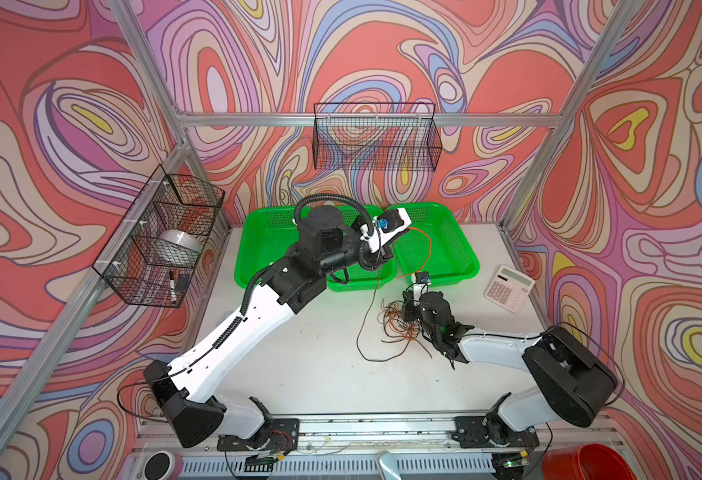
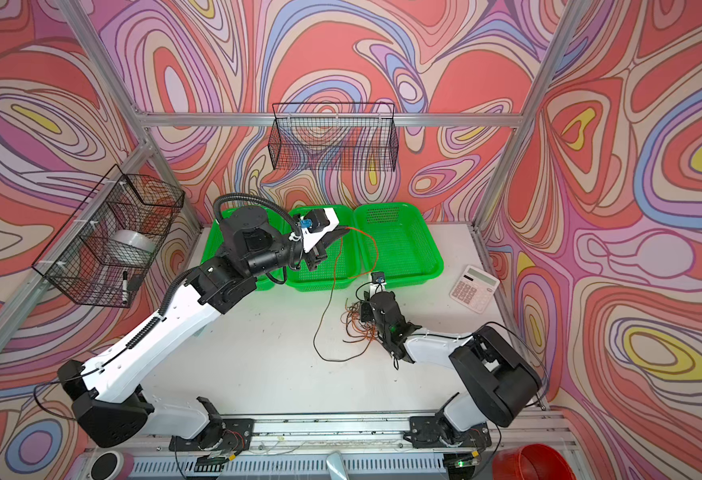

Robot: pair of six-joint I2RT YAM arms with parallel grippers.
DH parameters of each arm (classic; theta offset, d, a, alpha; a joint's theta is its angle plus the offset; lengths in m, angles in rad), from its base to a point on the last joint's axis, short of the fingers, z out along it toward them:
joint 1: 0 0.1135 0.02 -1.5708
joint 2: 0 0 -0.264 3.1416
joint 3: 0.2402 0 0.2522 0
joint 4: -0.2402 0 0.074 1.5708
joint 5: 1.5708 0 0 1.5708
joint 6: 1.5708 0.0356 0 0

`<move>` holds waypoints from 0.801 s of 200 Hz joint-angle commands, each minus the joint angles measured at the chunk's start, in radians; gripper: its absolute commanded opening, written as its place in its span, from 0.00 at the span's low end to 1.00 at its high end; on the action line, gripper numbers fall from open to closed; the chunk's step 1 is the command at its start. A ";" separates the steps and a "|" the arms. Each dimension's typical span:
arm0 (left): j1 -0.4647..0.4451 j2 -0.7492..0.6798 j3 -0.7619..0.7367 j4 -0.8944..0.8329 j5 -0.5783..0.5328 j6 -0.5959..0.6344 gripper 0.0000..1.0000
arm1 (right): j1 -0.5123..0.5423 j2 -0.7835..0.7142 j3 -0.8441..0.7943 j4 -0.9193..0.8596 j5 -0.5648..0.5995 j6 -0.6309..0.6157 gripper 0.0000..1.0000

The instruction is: Untangle the cables

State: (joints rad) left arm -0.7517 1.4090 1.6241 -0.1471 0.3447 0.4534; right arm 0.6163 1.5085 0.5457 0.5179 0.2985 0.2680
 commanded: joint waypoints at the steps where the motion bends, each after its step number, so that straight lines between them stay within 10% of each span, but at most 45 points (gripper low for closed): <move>1: 0.000 0.018 0.086 -0.080 -0.040 0.038 0.00 | 0.000 0.016 0.008 -0.055 0.067 0.053 0.18; 51: 0.008 0.023 0.183 -0.187 -0.102 0.080 0.00 | -0.001 -0.157 -0.025 -0.071 -0.014 -0.107 0.32; 90: 0.019 0.021 0.185 -0.194 -0.126 0.078 0.00 | -0.001 -0.311 -0.037 -0.125 -0.303 -0.271 0.46; 160: 0.019 0.044 0.231 -0.195 -0.136 0.084 0.00 | 0.132 -0.113 0.051 -0.029 -0.611 -0.185 0.49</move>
State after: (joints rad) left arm -0.7368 1.4418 1.8172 -0.3275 0.2222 0.5140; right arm 0.6815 1.3151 0.5499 0.4408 -0.1844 0.0727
